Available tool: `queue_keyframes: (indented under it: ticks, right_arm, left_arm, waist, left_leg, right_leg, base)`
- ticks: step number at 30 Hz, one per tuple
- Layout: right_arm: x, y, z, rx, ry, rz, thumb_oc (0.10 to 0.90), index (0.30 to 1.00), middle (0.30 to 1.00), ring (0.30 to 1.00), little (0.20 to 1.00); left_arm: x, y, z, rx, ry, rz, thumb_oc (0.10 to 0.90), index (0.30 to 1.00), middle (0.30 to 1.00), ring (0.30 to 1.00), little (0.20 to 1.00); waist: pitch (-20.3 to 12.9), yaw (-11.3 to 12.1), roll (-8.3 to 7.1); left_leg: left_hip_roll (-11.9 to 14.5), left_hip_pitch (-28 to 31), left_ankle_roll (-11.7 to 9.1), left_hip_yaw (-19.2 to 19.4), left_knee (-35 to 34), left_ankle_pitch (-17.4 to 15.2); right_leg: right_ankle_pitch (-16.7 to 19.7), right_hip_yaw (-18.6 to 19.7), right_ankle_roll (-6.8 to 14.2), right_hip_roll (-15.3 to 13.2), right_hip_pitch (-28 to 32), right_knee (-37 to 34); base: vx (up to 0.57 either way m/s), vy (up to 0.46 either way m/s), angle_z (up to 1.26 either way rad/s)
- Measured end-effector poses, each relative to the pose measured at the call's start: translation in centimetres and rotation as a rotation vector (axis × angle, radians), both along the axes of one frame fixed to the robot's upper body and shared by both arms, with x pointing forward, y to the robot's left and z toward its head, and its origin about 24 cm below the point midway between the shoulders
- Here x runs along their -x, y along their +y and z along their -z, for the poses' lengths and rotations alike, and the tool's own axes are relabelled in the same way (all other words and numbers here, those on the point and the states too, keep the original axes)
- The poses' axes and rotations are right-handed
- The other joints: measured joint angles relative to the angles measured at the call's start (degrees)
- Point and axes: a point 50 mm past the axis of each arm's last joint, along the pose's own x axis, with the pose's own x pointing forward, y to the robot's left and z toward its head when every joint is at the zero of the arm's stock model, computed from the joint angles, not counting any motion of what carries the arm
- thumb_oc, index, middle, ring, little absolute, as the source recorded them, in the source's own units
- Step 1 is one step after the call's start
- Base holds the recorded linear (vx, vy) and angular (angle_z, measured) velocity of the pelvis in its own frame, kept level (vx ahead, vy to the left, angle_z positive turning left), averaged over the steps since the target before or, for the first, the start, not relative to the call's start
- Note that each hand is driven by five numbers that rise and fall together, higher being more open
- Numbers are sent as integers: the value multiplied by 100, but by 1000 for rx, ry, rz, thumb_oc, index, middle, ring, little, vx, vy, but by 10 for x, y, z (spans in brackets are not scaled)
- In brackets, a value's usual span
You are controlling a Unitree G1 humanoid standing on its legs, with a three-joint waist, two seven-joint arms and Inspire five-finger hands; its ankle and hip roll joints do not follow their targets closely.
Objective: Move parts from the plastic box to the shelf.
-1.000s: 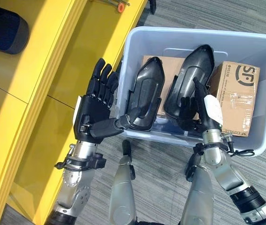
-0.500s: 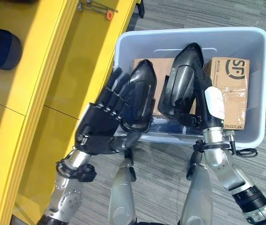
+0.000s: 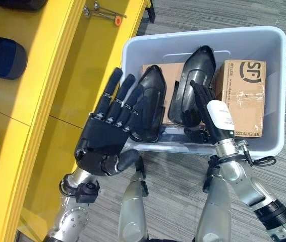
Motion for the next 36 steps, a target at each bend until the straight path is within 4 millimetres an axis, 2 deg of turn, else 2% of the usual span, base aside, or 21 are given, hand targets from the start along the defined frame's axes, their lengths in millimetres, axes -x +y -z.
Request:
queue_keyframes:
  ticks: [7, 17, 22, 30, 36]
  right_arm:
    - [-4, 8, -1, 46, -23, -5, 900, 1000, 1000, 1000, 1000]
    - [-16, 31, -1, 112, -60, -18, 900, 1000, 1000, 1000, 1000]
    - [-34, 20, 6, 134, -53, 119, 900, 1000, 1000, 1000, 1000]
    - [-38, 12, 18, 109, -67, 233, 900, 1000, 1000, 1000, 1000]
    - [-34, 8, 18, 64, -143, 278, 900, 1000, 1000, 1000, 1000]
  left_arm:
    - [0, -2, 1, -8, -2, 21, 900, 1000, 1000, 1000, 1000]
    - [-3, -4, -2, -30, -11, 36, 900, 1000, 1000, 1000, 1000]
    - [-4, -5, -3, -37, -4, 51, 900, 1000, 1000, 1000, 1000]
    - [-6, -7, -4, -46, 5, 72, 900, 1000, 1000, 1000, 1000]
    - [-8, -9, -5, -51, 6, 88, 900, 1000, 1000, 1000, 1000]
  waist:
    - [0, 51, 0]
    - [-1, 364, 1]
    - [-1, 506, 1]
    - [-1, 489, 1]
    - [-1, 471, 1]
  left_leg:
    - [15, -194, -11, -204, 14, 30]
    - [12, -264, -81, -396, 14, 76]
    - [9, -315, -89, -437, 25, 84]
    - [8, -409, -92, -481, 50, 91]
    - [8, -487, -87, -484, 56, 96]
  right_leg:
    - [-73, -159, -45, -4, -69, 98]
    - [-220, -315, -87, -56, -63, 283]
    - [-228, -336, -89, -63, -91, 316]
    - [-260, -354, -122, -72, -182, 389]
    - [-260, -352, -124, -72, -265, 400]
  base:
    - [-10, -37, 10]
    - [-1, -24, 8]
    - [1, -10, 2]
    - [0, -2, 0]
    - [2, 12, 0]
